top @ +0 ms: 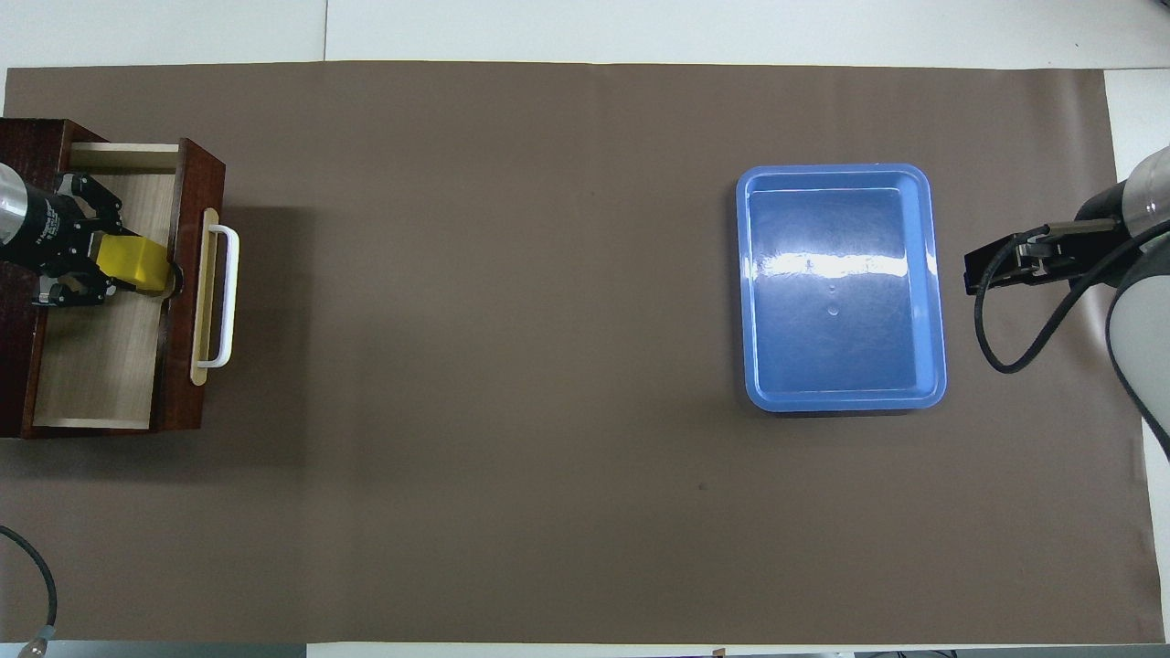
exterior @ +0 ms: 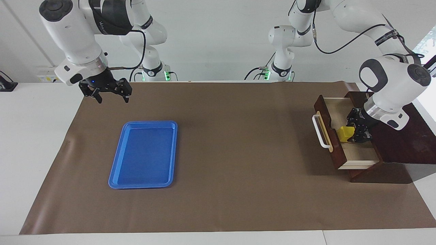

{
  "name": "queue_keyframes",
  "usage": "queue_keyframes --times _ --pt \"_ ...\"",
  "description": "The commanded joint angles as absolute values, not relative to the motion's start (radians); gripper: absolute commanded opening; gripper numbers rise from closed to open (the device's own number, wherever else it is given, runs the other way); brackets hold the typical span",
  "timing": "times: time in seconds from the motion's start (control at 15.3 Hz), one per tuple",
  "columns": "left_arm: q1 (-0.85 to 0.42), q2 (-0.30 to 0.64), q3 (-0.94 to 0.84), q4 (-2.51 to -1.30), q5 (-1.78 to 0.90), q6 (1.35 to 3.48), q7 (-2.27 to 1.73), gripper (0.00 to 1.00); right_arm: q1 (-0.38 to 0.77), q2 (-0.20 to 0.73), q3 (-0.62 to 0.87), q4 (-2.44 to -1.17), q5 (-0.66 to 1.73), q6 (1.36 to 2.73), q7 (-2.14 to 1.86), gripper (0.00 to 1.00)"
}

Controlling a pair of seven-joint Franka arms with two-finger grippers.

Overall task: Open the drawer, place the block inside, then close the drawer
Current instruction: 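Open the left gripper to release the block inside the drawer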

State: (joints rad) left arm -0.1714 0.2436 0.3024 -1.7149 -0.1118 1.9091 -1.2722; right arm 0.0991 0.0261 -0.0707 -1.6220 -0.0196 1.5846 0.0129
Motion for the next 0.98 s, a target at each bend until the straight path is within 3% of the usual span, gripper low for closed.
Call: queue_keyframes --times 0.0,0.65,0.72,0.78,0.85,0.92 --pt "-0.19 0.209 0.314 -1.761 -0.118 1.939 -1.315 0.0 0.083 0.009 -0.055 -1.643 -0.023 1.583 0.021 1.0" --pt "-0.192 0.189 0.316 -1.825 -0.115 2.002 -1.309 0.0 0.087 0.009 -0.054 -1.638 0.02 1.537 0.081 1.0" --pt "-0.192 0.189 0.316 -1.821 -0.112 1.999 -1.305 0.25 0.087 0.009 -0.054 -1.64 0.02 1.539 0.081 1.0" --pt "-0.196 0.192 0.314 -1.813 -0.094 1.993 -1.305 0.73 0.089 0.008 -0.054 -1.64 0.02 1.539 0.081 1.0" --pt "-0.196 0.196 0.314 -1.799 -0.075 1.988 -1.305 0.92 0.09 0.008 -0.054 -1.641 0.018 1.537 0.083 1.0" --pt "-0.198 0.199 0.313 -1.775 -0.063 1.968 -1.307 1.0 0.092 0.006 -0.054 -1.641 0.018 1.537 0.081 1.0"
